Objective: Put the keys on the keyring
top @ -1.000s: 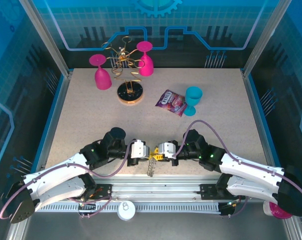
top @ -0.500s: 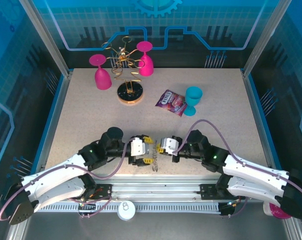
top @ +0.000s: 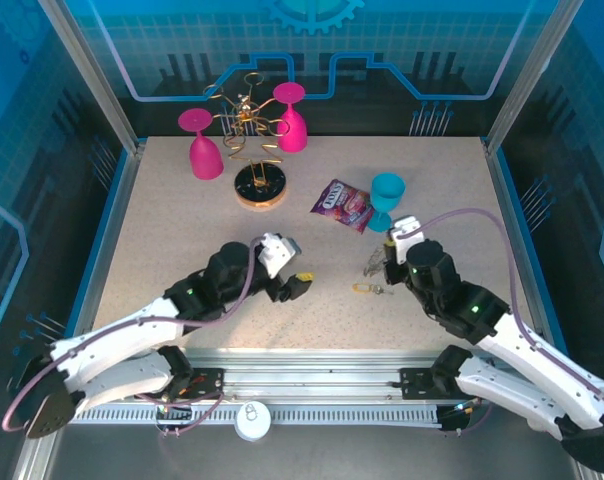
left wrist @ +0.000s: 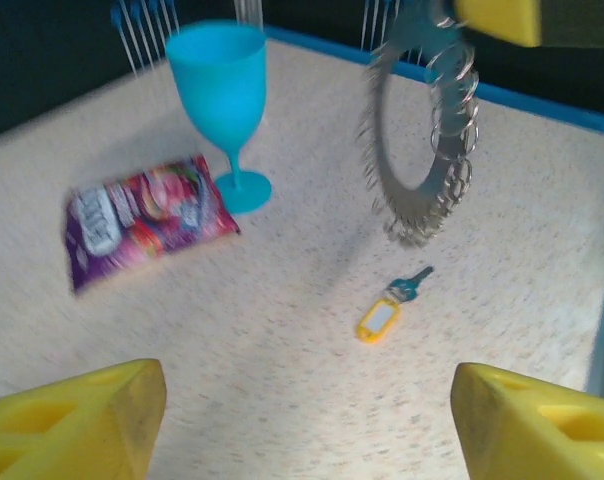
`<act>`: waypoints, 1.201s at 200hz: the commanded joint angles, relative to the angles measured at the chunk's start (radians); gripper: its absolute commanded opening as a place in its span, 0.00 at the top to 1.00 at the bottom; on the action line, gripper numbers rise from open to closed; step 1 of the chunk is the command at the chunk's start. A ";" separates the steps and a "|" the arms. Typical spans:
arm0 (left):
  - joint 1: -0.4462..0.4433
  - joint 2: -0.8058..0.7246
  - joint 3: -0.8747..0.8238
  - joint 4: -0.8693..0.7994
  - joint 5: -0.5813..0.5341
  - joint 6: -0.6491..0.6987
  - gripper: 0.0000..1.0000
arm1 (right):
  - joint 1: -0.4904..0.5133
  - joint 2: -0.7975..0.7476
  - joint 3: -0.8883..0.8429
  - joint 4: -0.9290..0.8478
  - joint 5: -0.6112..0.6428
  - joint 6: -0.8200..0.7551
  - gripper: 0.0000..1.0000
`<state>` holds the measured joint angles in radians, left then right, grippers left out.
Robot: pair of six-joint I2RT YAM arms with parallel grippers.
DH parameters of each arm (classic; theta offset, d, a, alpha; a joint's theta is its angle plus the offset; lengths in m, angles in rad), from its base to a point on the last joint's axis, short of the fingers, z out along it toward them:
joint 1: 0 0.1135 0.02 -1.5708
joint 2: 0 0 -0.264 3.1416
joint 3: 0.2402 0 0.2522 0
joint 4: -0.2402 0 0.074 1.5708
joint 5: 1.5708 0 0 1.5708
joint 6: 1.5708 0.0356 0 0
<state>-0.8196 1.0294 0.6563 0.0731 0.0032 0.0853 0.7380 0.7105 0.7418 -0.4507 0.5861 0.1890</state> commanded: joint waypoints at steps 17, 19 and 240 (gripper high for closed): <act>-0.048 0.297 0.212 -0.116 0.032 -0.305 0.30 | -0.054 -0.101 0.030 -0.158 0.127 0.103 1.00; -0.050 0.314 0.227 -0.126 0.034 -0.311 0.30 | -0.054 -0.108 0.029 -0.159 0.128 0.104 1.00; -0.130 1.262 1.192 -0.733 0.210 -0.161 0.65 | -0.054 -0.272 0.084 -0.330 0.154 0.107 1.00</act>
<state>-0.9436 2.2387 1.7885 -0.6037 0.2012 -0.1081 0.6914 0.4549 0.8005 -0.7860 0.7288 0.2955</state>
